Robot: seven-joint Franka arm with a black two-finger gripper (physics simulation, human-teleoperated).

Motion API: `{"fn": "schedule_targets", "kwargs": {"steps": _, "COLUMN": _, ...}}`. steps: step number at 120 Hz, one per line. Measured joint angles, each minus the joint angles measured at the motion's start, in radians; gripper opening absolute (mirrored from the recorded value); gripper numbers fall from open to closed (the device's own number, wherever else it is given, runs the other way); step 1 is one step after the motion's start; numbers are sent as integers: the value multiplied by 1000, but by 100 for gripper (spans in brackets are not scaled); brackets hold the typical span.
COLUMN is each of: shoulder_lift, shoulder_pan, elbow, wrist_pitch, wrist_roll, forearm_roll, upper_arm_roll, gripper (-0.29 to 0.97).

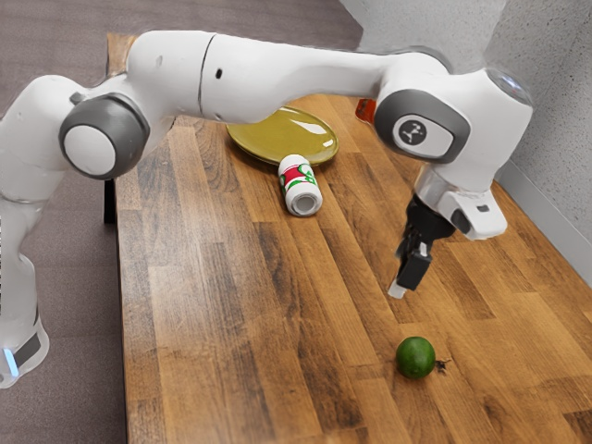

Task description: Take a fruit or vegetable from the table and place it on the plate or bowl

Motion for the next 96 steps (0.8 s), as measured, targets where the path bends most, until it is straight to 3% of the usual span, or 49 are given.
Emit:
{"fn": "schedule_targets", "kwargs": {"steps": 17, "shoulder_lift": 149, "shoulder_pan": 121, "elbow": 95, "wrist_pitch": 50, "wrist_roll": 27, "forearm_roll": 3, "upper_arm_roll": -168, "gripper": 68}}
{"fn": "schedule_targets", "kwargs": {"steps": 45, "shoulder_lift": 226, "shoulder_pan": 154, "elbow": 120, "wrist_pitch": 88, "wrist_roll": 64, "forearm_roll": 6, "upper_arm_roll": -236, "gripper": 68}}
{"fn": "schedule_targets", "kwargs": {"steps": 68, "shoulder_lift": 217, "shoulder_pan": 167, "elbow": 68, "wrist_pitch": 107, "wrist_roll": 86, "forearm_roll": 9, "upper_arm_roll": -248, "gripper": 68}}
{"fn": "schedule_targets", "kwargs": {"steps": 96, "shoulder_lift": 48, "shoulder_pan": 194, "elbow": -162, "wrist_pitch": 158, "wrist_roll": 110, "forearm_roll": 11, "upper_arm_roll": -255, "gripper": 68}}
